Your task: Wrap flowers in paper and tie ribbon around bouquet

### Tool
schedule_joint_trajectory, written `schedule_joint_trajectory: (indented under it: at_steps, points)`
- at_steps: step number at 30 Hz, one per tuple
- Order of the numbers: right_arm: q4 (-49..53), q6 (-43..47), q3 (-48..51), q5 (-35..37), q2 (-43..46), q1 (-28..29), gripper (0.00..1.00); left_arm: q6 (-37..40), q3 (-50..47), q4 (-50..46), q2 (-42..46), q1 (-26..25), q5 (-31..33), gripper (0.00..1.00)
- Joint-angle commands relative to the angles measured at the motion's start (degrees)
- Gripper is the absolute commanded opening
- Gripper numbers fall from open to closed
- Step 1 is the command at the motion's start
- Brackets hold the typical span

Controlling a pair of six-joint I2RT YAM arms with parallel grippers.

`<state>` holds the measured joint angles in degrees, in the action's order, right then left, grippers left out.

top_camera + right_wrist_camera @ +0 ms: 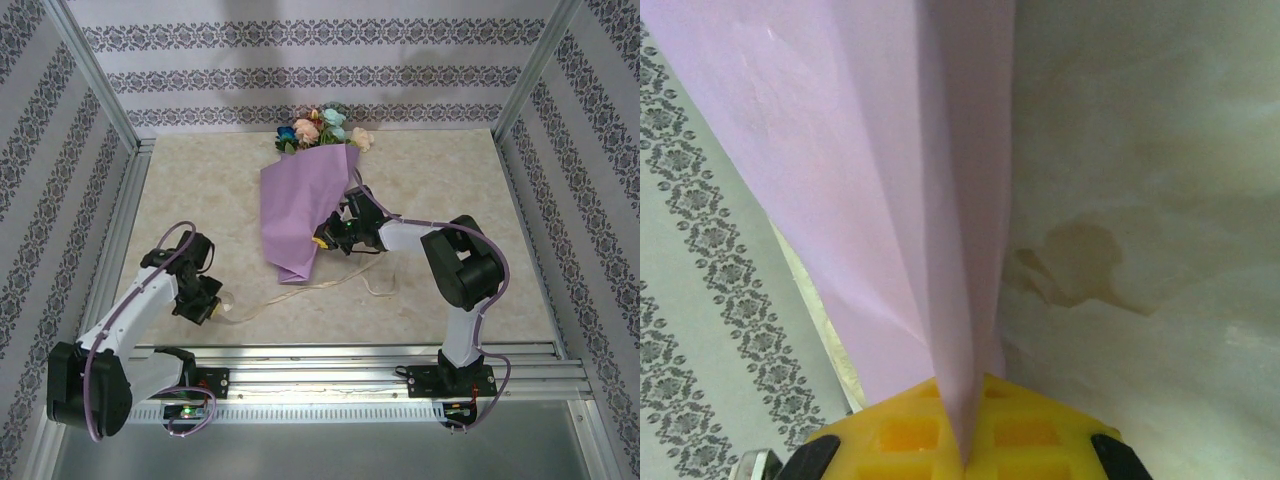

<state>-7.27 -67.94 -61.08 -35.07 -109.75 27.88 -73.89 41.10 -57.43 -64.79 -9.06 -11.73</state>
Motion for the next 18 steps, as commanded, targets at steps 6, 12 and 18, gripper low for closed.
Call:
schedule_joint_trajectory:
  at_steps: [6, 12, 18]
  points:
    - [-1.88, -3.24, 1.37, -1.01, 5.61, 0.28, 0.0, 4.87, 16.24, 20.45, -21.89, 4.0, 1.59, 0.0]
    - [-0.44, -3.15, 7.86, -1.22, 10.39, 1.46, 0.0, 8.32, 31.15, 18.57, -33.57, 6.84, 3.95, 0.0]
    - [-0.33, -1.71, 12.37, -0.9, 9.69, 1.74, 0.0, 7.58, 31.26, 19.42, -36.37, 7.18, -0.58, 0.0]
